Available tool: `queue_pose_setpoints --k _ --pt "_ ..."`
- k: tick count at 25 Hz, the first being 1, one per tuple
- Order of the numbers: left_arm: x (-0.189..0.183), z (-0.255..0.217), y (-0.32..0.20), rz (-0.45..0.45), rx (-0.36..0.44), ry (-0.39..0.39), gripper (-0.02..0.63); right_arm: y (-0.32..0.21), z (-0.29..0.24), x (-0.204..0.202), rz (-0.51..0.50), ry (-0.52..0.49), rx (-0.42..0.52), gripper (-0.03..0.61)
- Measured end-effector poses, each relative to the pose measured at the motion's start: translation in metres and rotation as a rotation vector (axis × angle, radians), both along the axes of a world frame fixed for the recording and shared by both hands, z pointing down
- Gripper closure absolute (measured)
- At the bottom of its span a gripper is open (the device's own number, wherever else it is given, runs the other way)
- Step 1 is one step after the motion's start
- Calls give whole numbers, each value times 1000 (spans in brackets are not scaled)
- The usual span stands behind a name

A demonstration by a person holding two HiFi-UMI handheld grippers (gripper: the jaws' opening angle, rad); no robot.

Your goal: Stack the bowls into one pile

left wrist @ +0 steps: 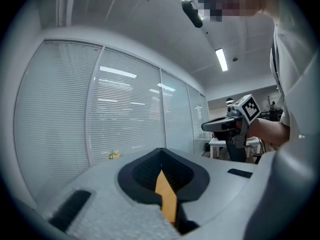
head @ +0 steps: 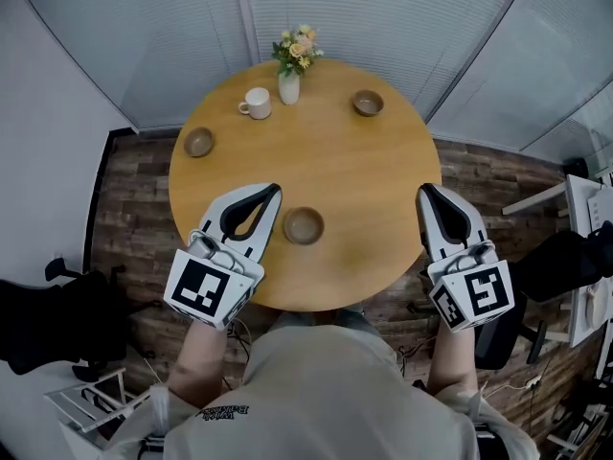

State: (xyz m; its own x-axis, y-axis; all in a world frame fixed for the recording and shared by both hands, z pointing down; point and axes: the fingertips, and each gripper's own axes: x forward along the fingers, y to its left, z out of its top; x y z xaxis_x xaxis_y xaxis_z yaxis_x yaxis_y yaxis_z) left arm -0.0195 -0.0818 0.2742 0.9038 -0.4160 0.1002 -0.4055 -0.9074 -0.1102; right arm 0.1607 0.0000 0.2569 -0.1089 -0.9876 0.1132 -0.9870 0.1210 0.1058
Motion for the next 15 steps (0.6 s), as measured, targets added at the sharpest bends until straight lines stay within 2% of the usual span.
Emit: queue_pose_setpoints --k 6,15 --pt "13 -3 -4 -86 7 -25 594 -16 -6 11 -129 -68 69 543" --pt "28 -3 -5 -164 10 -55 594 -36 6 37 -199 -82 51 543"
